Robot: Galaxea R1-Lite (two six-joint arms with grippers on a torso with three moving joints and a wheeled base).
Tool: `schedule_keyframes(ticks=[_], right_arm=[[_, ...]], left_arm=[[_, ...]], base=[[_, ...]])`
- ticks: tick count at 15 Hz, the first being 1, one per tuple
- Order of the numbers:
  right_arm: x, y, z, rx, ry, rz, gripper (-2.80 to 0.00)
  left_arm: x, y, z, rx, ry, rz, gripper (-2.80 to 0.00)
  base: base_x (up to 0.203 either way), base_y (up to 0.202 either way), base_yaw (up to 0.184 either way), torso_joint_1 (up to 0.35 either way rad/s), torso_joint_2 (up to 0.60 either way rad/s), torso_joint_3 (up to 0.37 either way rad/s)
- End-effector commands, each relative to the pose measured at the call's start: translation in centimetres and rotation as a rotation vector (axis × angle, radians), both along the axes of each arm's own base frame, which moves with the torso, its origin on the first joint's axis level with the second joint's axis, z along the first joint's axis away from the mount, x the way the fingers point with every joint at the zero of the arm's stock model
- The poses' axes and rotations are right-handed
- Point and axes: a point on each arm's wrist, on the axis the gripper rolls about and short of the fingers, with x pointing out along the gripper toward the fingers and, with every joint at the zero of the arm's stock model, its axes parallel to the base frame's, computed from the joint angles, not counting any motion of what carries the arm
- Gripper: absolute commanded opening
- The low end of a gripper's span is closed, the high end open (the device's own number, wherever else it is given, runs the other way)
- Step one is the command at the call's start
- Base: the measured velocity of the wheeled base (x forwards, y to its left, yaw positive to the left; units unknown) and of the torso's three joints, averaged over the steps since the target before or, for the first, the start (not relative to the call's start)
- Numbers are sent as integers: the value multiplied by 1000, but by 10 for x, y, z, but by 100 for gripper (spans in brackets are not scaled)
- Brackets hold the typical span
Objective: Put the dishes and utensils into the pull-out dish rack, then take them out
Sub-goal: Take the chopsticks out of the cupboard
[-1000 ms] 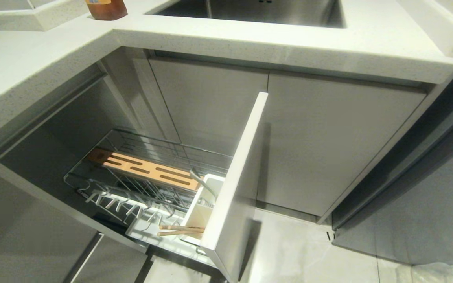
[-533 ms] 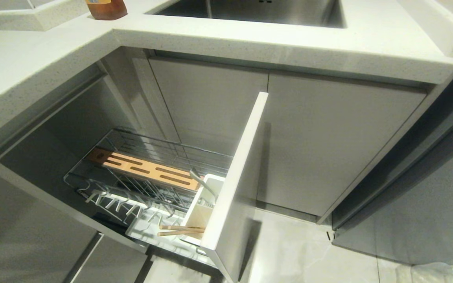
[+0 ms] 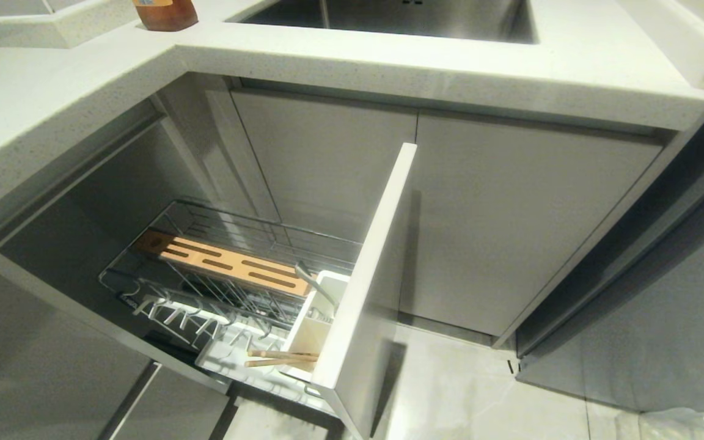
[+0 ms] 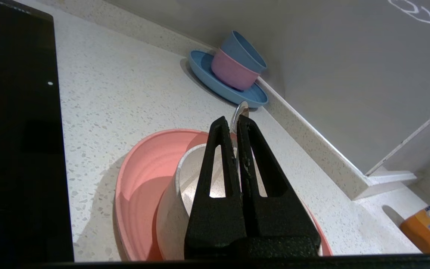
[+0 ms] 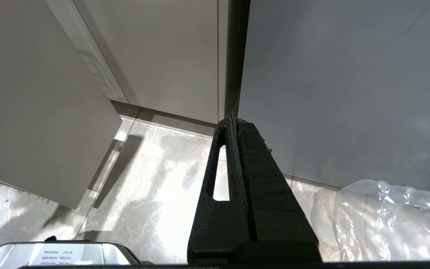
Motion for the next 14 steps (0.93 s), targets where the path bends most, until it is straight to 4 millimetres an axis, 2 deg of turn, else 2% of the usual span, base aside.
schedule_keyframes(ticks=[1, 7, 8, 14], right_arm=[[0, 0, 0, 0, 1, 1, -280], [0, 0, 0, 0, 0, 0, -280], [0, 0, 0, 0, 0, 0, -280], [0, 0, 0, 0, 0, 1, -280]], left_arm=[[0, 0, 0, 1, 0, -12, -280], [-1, 0, 0, 5, 4, -24, -280], [-1, 0, 0, 6, 5, -23, 0], [-2, -1, 1, 10, 5, -24, 0]], base=[[0, 0, 0, 0, 0, 0], [0, 0, 0, 0, 0, 0], [0, 0, 0, 0, 0, 0], [0, 0, 0, 0, 0, 0]])
